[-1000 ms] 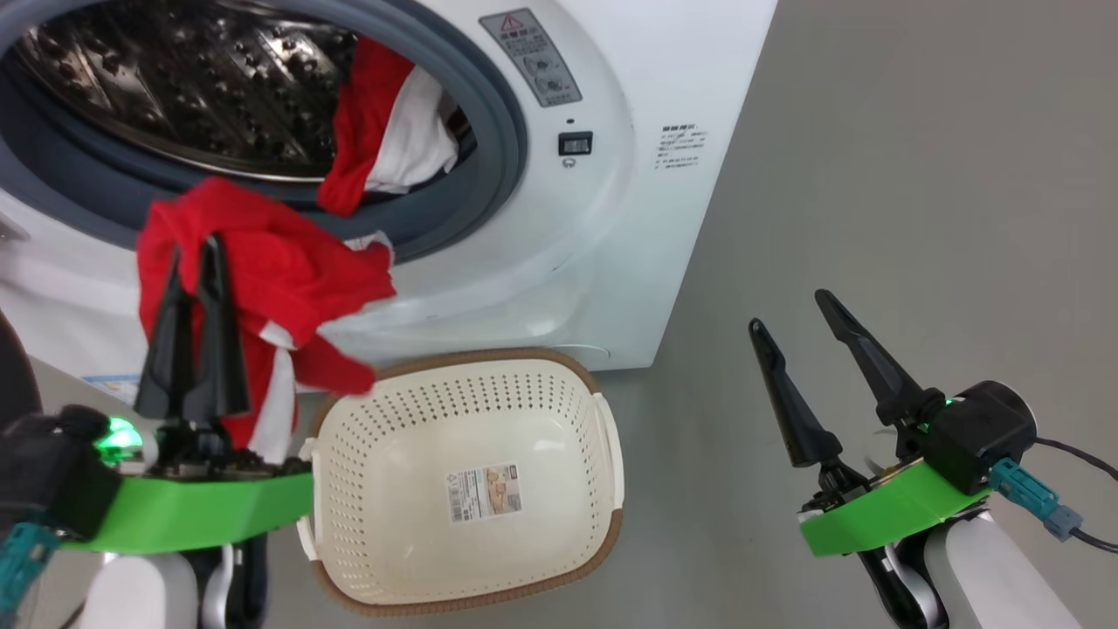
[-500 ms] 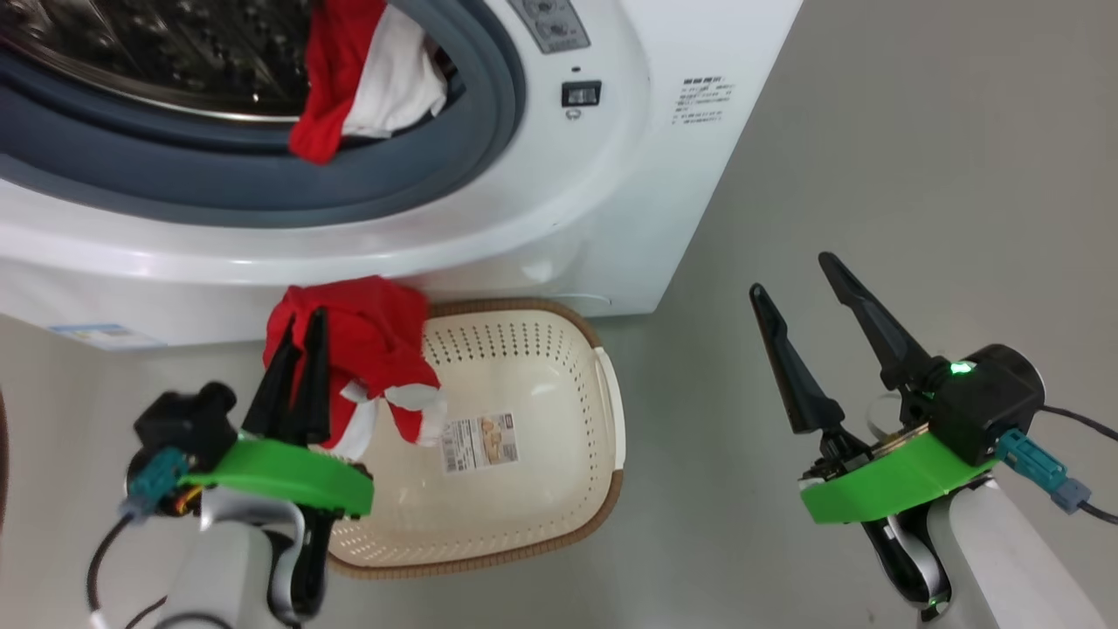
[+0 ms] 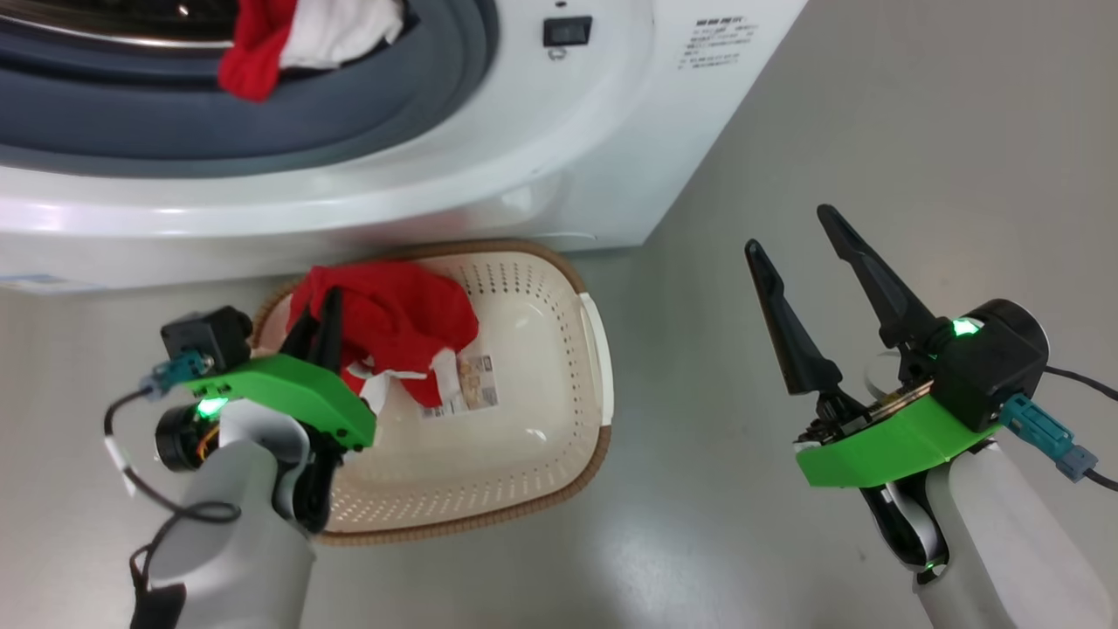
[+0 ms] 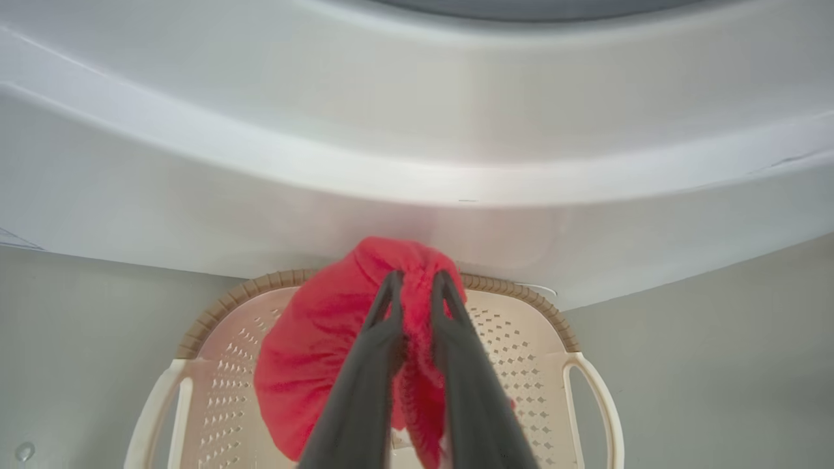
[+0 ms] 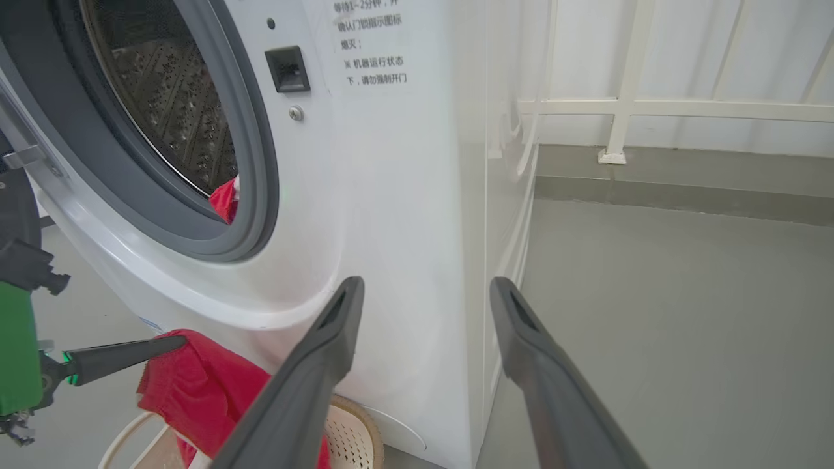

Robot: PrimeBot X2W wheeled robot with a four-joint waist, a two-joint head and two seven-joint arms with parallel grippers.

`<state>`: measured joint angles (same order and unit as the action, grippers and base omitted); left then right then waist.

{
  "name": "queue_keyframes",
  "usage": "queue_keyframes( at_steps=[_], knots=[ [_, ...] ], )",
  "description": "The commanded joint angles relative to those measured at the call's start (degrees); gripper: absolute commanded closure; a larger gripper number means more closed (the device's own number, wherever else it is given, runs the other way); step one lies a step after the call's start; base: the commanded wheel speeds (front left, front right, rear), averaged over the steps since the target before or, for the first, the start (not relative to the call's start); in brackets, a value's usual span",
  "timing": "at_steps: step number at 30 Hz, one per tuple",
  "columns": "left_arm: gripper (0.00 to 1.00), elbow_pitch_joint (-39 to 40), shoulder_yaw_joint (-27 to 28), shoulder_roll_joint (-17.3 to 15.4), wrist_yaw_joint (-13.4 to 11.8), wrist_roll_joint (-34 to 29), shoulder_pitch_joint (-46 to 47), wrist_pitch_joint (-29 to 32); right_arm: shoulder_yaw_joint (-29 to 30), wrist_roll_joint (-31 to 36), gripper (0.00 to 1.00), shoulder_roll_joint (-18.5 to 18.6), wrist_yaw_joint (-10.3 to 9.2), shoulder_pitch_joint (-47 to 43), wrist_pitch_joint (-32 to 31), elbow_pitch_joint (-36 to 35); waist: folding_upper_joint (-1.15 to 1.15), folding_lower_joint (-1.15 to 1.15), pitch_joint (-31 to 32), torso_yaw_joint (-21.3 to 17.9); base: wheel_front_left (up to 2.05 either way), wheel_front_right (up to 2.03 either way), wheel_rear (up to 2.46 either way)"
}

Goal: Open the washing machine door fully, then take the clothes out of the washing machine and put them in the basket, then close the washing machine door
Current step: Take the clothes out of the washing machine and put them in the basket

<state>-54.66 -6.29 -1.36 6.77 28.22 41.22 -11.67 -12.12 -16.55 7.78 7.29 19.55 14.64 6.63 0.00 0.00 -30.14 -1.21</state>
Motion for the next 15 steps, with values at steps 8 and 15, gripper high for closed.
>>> queue_keyframes(
  at_steps=[8,15],
  knots=[
    [1.00,-11.9,-0.7,-2.6,0.7,1.9,4.9,4.4,-1.5,0.4,0.00,-0.9,0.20,1.2,0.4,-1.7,0.00,0.00,-4.6,-2.9,0.00,0.00,0.00],
    [1.00,-16.5,-1.4,-3.2,0.7,2.7,7.2,6.5,-1.5,0.2,0.00,-1.1,0.20,2.2,0.4,-2.7,0.00,0.00,-7.7,-4.1,0.00,0.00,0.00]
  ],
)
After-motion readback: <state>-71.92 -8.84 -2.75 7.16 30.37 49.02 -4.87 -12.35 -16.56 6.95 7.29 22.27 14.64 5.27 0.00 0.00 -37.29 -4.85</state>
